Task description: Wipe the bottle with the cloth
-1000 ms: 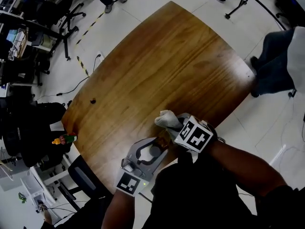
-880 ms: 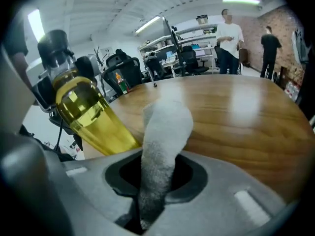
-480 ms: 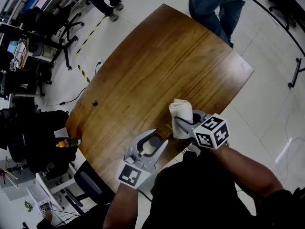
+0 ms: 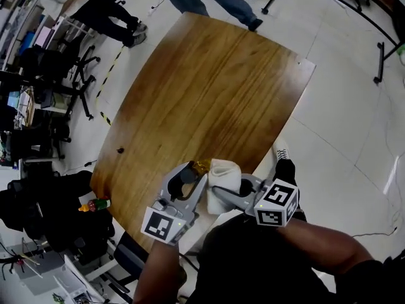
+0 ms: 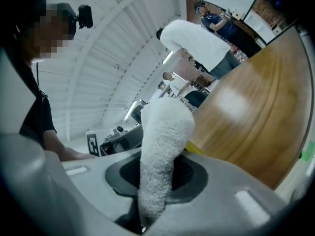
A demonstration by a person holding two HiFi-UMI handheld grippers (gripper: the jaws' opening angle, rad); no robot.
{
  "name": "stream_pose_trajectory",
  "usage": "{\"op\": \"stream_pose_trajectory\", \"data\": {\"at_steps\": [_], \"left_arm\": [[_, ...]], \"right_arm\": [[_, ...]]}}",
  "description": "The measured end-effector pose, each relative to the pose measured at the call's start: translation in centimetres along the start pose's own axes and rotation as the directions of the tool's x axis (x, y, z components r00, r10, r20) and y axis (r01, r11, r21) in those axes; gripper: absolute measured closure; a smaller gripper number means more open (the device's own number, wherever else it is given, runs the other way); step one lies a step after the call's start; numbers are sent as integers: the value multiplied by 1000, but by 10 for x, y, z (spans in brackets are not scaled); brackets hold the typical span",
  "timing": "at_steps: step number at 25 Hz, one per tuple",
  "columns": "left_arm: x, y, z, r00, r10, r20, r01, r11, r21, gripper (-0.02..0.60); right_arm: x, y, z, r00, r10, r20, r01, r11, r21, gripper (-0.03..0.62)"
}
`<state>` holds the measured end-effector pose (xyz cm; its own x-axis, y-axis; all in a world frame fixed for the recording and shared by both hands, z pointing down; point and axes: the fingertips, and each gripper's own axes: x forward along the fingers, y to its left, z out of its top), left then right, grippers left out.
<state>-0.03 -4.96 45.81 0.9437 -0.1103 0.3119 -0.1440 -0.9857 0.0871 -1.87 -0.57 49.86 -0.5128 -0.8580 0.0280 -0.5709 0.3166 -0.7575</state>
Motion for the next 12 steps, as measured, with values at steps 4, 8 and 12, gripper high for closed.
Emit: {"op": "stream_pose_trajectory", "data": {"at_steps": [4,8,12], "left_arm": [[-1,0,4,1000,-6,0,6,1000,-14,408],[1,-1,4,1000,3,-3,-3,1000,-25,408],[3,-5,4,1000,-1,-5,1,1000,-6,408]], "right_arm": [[10,2,4,997,-4,78,5,1000,-9,522],[14,-8,1,993,-16,118,15,1000,11,522],[12,-23,-10,994,-72,80,70,997,27,522]]}}
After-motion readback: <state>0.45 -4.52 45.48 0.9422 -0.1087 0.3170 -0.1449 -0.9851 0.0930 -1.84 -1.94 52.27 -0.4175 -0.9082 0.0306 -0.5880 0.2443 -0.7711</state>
